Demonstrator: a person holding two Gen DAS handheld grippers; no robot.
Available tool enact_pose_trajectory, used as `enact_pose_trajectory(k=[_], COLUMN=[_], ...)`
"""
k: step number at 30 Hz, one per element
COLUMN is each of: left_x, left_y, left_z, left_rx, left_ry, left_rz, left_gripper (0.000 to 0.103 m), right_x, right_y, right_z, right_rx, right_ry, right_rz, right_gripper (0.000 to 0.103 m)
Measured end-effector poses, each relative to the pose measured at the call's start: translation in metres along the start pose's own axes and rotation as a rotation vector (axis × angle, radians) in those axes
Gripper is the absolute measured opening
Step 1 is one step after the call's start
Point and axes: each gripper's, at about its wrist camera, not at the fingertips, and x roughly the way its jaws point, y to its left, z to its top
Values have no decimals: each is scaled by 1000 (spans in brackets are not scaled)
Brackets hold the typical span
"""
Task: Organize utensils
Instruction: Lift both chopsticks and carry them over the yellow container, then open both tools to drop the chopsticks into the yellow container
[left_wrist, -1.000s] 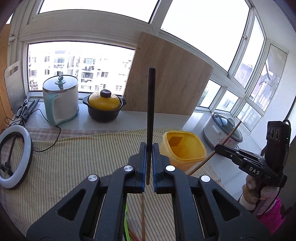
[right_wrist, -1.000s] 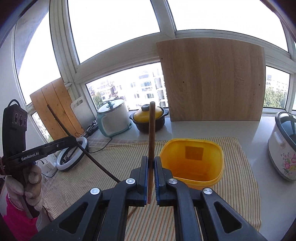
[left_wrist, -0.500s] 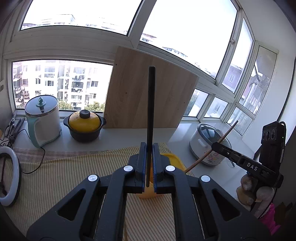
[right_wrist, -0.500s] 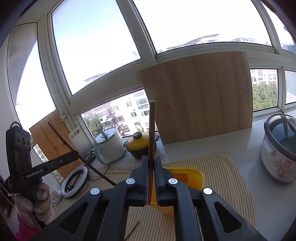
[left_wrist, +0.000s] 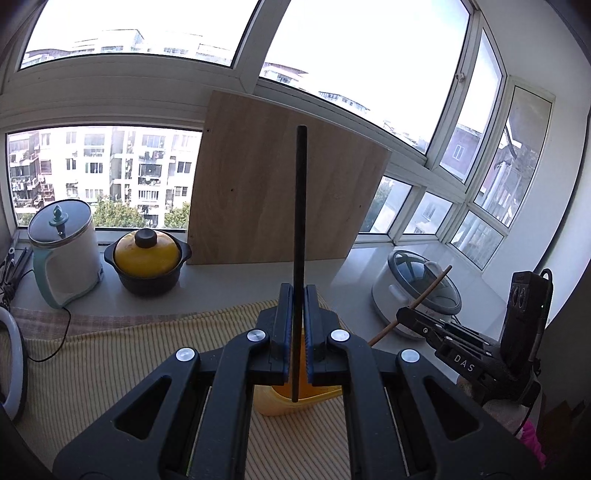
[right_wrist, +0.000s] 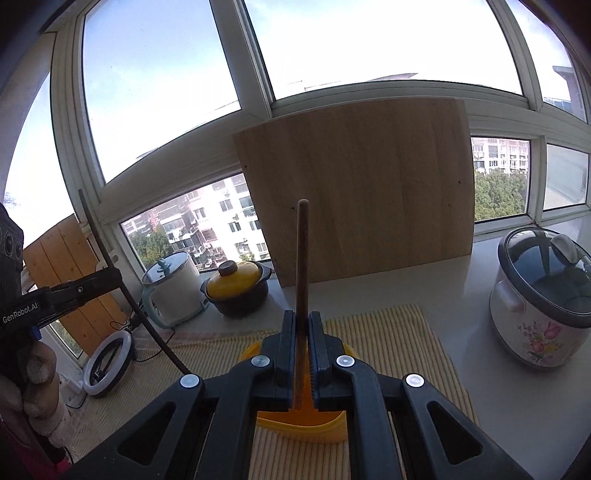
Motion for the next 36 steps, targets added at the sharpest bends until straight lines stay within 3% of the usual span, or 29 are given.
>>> enact_pose_trajectory(k=[8, 16, 26, 34, 36], left_x=[31, 66, 76, 71, 70], left_y=[-6, 5, 7, 0, -1], left_z=[2, -29, -55, -62, -64], left_rx=[16, 7, 14, 47, 56], left_ry=[15, 100, 160, 167, 173], left_rz=[32, 49, 49, 44, 39], left_gripper=[3, 3, 3, 3, 4], right_x=[16, 28, 39, 38, 36], right_y=[-9, -10, -12, -10, -8], right_z=[-11, -23, -31, -33, -33], right_rx=[2, -8, 13, 9, 5], right_ry=[43, 80, 107, 113, 109], right_rz=[-21, -24, -15, -30, -33], right_gripper=[4, 4, 5, 10, 19])
